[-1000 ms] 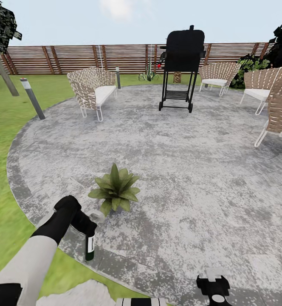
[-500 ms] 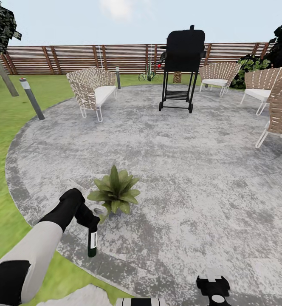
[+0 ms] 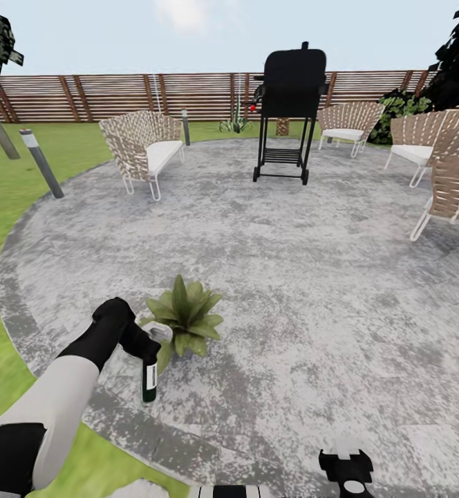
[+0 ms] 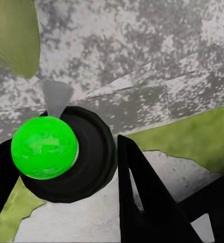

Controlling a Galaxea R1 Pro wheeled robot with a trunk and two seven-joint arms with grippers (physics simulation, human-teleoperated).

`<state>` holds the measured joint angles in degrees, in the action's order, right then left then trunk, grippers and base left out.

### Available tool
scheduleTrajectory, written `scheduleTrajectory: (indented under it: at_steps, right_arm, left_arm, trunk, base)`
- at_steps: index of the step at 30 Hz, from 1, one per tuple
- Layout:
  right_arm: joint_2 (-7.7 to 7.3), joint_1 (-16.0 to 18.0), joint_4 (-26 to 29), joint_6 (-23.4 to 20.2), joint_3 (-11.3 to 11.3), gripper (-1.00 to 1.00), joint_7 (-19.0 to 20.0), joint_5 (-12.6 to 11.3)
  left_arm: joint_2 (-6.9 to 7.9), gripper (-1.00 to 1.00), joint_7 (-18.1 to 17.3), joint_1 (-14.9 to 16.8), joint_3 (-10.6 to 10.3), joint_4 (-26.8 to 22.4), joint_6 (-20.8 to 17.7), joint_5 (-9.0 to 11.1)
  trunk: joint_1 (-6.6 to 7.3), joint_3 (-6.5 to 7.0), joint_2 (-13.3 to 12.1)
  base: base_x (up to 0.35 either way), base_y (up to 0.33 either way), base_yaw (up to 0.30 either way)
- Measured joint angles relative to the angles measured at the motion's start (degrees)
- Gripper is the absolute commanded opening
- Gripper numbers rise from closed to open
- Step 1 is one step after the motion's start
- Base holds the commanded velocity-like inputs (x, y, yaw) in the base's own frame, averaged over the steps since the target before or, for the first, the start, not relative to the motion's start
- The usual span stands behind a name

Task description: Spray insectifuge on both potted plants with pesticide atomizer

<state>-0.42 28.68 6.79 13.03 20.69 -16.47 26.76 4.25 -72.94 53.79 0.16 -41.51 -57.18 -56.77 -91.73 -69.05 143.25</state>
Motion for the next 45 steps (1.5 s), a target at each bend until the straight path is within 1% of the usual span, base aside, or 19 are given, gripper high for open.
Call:
scheduleTrajectory:
  at_steps: [3,9,17,22,25,30,34,39,45]
  right_arm:
    - [-0.09,-0.01,-0.05,0.00,0.01,1.00,0.10,0.13]
    - [-0.11,-0.40,-1.01,0.08,0.02,1.00,0.34,0.38]
    - [0.05,-0.43,-1.08,0.09,0.01,1.00,0.04,-0.04]
    - [0.04,-0.44,-1.07,0.09,0.01,1.00,0.05,-0.08]
    - [0.01,-0.44,-1.06,0.09,0.01,1.00,0.01,-0.06]
    - [0.03,-0.43,-1.07,0.09,0.01,1.00,0.00,-0.05]
    - [0.01,-0.44,-1.10,0.09,0.02,1.00,0.05,-0.06]
    - [-0.01,-0.44,-1.08,0.09,0.01,1.00,0.04,-0.02]
    - [-0.25,-0.43,-1.15,0.09,0.01,1.00,0.02,0.16]
  left_arm:
    - [-0.27,-1.00,0.00,-0.06,-0.06,-1.13,0.00,0.16]
    - [-0.55,-1.00,0.00,-0.58,-0.08,-0.95,0.02,0.26]
    - [-0.54,-1.00,0.00,-0.87,-0.02,-0.87,-0.04,0.26]
    - [-0.48,-1.00,-0.01,-1.05,-0.08,-1.26,0.00,0.18]
    - [-0.48,-1.00,0.00,-1.05,-0.08,-1.29,-0.04,0.17]
    - [-0.40,-1.00,0.00,-1.17,-0.08,-1.31,0.02,0.18]
    - [-0.47,-1.00,0.01,-1.15,-0.08,-1.30,-0.05,0.13]
    - [-0.48,-1.00,-0.01,-1.14,-0.08,-1.30,-0.07,-0.01]
    - [-0.54,-1.00,0.00,-1.07,-0.08,-1.31,0.00,0.07]
  trunk:
    - [0.00,0.09,0.00]
    - [0.00,0.12,0.00]
    - [0.02,0.12,0.00]
    - [0.00,0.12,0.00]
    - [0.00,0.12,0.00]
    - [0.00,0.12,0.00]
    - [0.00,0.12,0.00]
    - [0.01,0.21,0.00]
    - [0.00,0.30,0.00]
  base:
    - [0.000,0.000,-0.112]
    - [0.008,-0.003,-0.013]
    - [0.215,-0.042,0.000]
    - [0.062,0.172,-0.084]
    - [0.004,0.032,-0.196]
    - [0.000,0.013,-0.027]
    - [0.000,0.216,-0.009]
    - [0.063,0.297,-0.205]
    - [0.046,0.073,-0.062]
